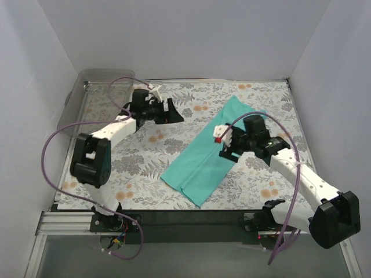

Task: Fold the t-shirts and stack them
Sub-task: Fold the tshirt

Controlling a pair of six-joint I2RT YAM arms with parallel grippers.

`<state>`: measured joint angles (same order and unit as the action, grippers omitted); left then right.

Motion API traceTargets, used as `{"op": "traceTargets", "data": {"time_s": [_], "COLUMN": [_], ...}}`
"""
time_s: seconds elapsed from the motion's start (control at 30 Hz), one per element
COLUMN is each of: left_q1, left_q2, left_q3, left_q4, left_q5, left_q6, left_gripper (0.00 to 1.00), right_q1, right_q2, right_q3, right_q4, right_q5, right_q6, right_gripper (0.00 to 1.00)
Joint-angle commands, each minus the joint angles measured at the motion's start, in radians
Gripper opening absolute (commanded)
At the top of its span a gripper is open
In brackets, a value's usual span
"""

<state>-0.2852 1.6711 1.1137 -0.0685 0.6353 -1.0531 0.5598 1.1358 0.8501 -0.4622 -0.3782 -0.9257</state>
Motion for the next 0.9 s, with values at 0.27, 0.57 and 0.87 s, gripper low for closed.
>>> {"op": "traceTargets", "data": {"time_s": [0.27,0.57,0.87], "left_q1": [-0.173,-0.216,-0.261], "left_q2": [0.672,0.878,0.927], "left_q3": [0.668,0.959,1.017], "left_q4": [-0.08,-0.197,-0.277], "left_q5": [0.067,0.014,-0.091], "left_q6": [-0.087,-0.094,-0.044], "left_gripper": [0.72,0.62,0.48], "right_q1": [-0.667,-0.761,-0.77], "right_q2": [0.019,0.047,0.064], "right_q3": [-0.069,-0.082,-0.086], "right_q4": [0.25,0.249,0.249], "right_q5": [-0.154,-0.228,-0.248], "right_q6": [0.607,0.65,0.653], "right_gripper": [0.67,0.66,0.66]}}
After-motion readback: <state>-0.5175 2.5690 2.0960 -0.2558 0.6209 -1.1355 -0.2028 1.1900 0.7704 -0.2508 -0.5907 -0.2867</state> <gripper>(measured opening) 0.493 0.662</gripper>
